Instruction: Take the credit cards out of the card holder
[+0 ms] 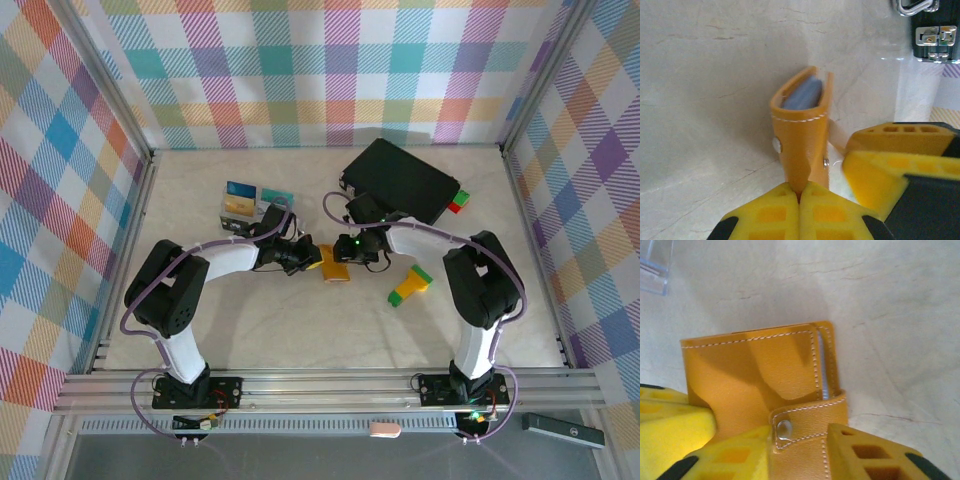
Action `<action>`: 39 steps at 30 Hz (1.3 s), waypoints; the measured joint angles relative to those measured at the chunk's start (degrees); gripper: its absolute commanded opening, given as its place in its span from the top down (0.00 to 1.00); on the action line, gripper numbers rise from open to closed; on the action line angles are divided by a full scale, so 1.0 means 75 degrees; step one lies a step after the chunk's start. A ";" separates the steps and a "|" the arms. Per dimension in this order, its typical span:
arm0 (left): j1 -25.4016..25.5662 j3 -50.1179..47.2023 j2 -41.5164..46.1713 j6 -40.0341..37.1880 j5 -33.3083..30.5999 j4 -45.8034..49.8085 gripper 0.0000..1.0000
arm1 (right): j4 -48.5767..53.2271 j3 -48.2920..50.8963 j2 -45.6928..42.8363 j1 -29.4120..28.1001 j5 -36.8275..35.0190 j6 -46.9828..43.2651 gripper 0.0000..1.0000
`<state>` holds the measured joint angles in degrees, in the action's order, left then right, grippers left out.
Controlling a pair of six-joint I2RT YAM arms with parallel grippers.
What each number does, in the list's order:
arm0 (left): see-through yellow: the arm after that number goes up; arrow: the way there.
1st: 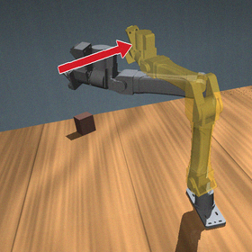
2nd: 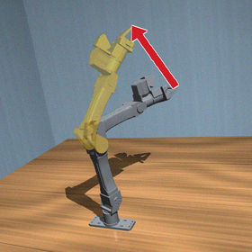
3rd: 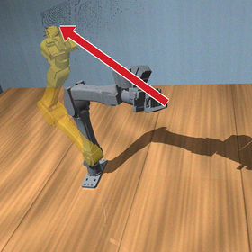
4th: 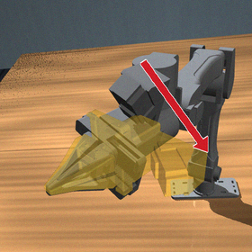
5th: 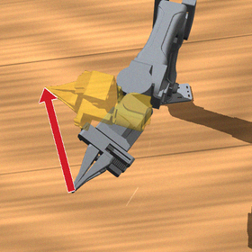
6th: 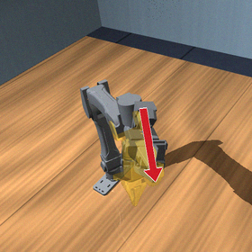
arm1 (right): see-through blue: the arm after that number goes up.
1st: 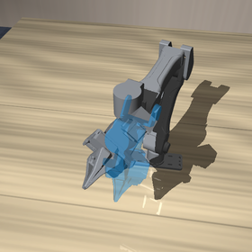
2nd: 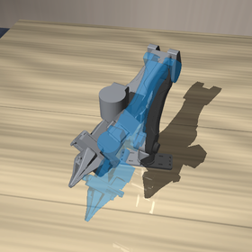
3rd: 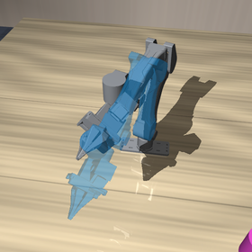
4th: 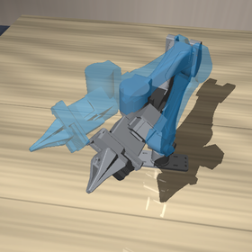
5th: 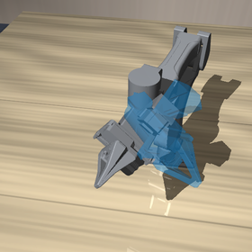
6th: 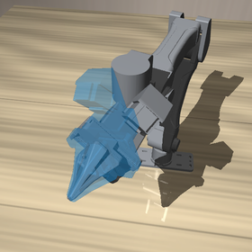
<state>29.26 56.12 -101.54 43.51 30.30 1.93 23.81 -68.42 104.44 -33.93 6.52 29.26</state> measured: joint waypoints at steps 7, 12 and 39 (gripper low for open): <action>0.0000 0.0035 0.0044 -0.0143 -0.0055 0.0344 1.00 | 0.0181 0.0064 -0.0032 0.0131 -0.0493 0.0096 0.74; 0.0000 0.0090 0.0044 -0.0154 -0.0052 0.0414 1.00 | 0.0172 0.0064 -0.0023 0.0128 -0.0335 0.0090 0.77; -0.0423 -0.0166 0.1545 -0.0090 -0.1527 0.1411 0.24 | 0.0612 -0.0385 -0.0627 -0.0099 0.0679 -0.0227 0.97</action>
<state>26.09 54.87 -89.95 42.83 18.85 12.51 28.40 -71.31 99.74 -34.68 11.62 27.55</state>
